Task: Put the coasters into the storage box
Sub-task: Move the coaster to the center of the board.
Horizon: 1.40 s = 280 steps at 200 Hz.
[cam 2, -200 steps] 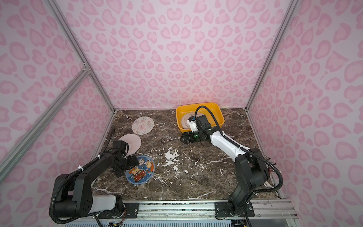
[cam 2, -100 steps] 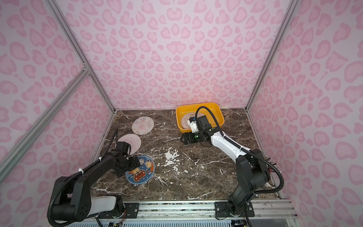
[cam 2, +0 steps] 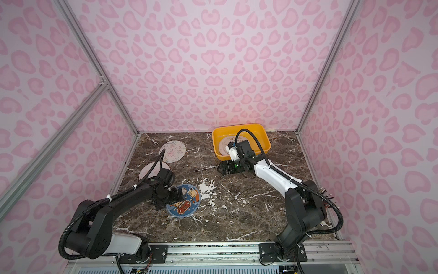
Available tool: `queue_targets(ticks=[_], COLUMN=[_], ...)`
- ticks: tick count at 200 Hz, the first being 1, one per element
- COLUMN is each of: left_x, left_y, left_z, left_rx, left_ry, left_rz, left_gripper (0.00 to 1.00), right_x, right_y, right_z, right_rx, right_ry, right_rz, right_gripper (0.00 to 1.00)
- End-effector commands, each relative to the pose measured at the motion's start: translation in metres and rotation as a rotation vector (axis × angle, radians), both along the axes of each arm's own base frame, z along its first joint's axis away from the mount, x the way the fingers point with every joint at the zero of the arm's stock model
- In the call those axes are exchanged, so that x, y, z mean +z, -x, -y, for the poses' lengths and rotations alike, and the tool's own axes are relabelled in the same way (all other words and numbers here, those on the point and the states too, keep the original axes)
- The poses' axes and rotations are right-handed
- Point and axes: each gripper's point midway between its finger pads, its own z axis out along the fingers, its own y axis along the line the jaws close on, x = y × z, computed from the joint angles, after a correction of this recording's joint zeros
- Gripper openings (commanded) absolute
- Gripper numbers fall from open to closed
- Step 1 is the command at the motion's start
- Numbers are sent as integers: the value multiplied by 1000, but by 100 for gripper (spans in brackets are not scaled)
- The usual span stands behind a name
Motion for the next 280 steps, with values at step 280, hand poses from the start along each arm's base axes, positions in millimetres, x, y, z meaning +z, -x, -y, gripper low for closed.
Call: queue_targets(ticks=[280], left_x=[26], left_y=[-60], left_z=[96], left_rx=[-283], left_ry=[63], left_rz=[159], left_gripper=[94], right_x=[-111], right_y=[61], right_z=[-27], right_rx=[17], right_ry=[120], right_rz=[-272], right_gripper=[76])
